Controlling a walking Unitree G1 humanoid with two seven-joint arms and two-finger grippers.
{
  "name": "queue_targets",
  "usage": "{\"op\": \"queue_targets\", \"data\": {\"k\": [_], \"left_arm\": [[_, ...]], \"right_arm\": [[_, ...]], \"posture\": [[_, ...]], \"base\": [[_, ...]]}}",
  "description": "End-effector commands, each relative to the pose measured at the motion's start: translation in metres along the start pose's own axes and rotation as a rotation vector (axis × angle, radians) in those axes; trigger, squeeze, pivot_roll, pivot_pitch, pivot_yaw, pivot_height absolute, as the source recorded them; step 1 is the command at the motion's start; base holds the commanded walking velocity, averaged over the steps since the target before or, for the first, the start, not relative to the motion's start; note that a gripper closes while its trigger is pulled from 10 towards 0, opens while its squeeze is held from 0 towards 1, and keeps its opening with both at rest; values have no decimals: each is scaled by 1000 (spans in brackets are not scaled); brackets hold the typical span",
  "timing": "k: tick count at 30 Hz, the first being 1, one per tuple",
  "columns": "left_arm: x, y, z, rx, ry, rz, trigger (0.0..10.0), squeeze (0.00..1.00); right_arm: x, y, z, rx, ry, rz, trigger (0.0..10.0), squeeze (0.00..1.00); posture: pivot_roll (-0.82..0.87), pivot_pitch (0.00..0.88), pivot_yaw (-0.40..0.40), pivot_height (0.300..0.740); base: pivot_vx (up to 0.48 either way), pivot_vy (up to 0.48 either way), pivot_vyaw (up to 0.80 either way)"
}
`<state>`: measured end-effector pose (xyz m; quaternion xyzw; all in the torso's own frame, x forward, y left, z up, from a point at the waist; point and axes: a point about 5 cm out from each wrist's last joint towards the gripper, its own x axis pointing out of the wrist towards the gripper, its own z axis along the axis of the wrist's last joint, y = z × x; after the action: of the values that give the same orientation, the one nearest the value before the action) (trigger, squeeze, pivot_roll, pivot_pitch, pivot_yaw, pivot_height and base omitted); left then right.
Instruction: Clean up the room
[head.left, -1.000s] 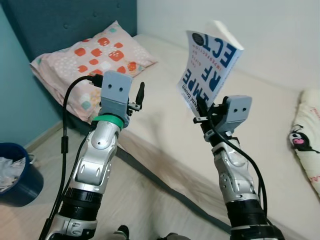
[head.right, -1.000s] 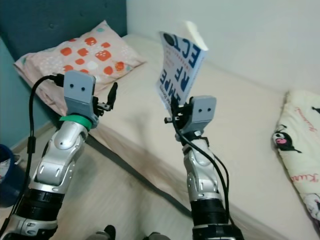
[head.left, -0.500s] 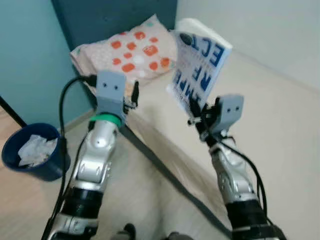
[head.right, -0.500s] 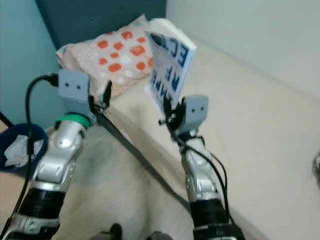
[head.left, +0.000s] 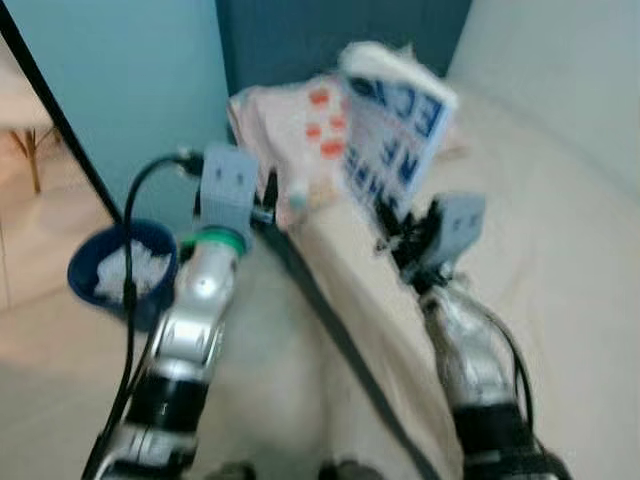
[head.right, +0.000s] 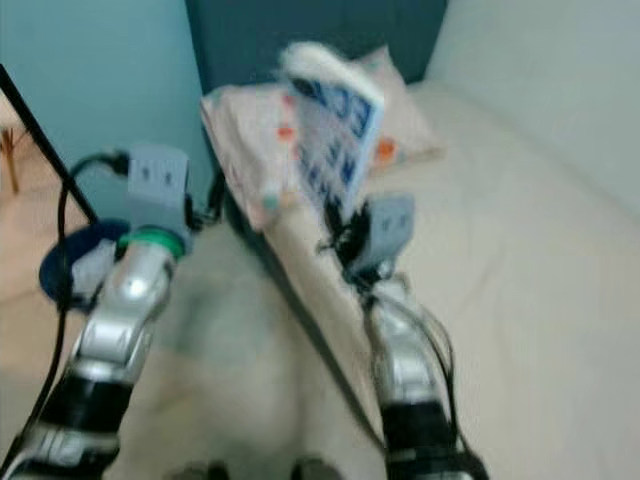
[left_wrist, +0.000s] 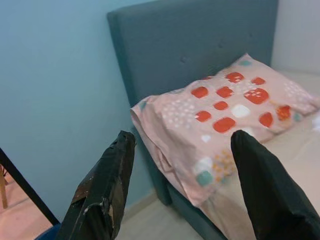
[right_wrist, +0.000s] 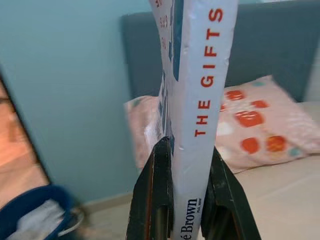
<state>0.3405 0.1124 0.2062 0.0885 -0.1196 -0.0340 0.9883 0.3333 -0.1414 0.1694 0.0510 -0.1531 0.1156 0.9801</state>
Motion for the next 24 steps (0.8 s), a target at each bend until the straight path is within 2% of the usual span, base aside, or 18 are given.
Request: {"op": "queue_targets", "data": {"k": [1, 8, 19, 21, 22, 24], "left_arm": [[-1, 2, -7, 9, 27, 2, 10000, 0], [-1, 0, -10, 27, 32, -22, 10000, 0], [-1, 0, -11, 34, 35, -29, 10000, 0], [0, 0, -11, 35, 35, -30, 10000, 0], [0, -1, -11, 36, 34, -34, 10000, 0], [0, -1, -12, 37, 35, -36, 10000, 0]], "right_arm": [[2, 2, -1, 7, -3, -10, 10000, 0], [1, -5, -2, -6, 8, -56, 10000, 0], [2, -4, -3, 8, 12, -48, 10000, 0], [2, -3, -4, 23, 15, -37, 10000, 0], [1, -1, -6, 81, 25, -19, 10000, 0], [0, -2, -7, 116, 33, -16, 10000, 0]], "posture": [[-86, 62, 6, 740], [-87, 63, 9, 740], [-87, 58, 10, 740], [-88, 55, 11, 740], [-89, 53, 12, 740], [-89, 51, 12, 740]], "base": [[480, 0, 0], [480, 0, 0], [480, 0, 0], [480, 0, 0], [480, 0, 0], [480, 0, 0]]}}
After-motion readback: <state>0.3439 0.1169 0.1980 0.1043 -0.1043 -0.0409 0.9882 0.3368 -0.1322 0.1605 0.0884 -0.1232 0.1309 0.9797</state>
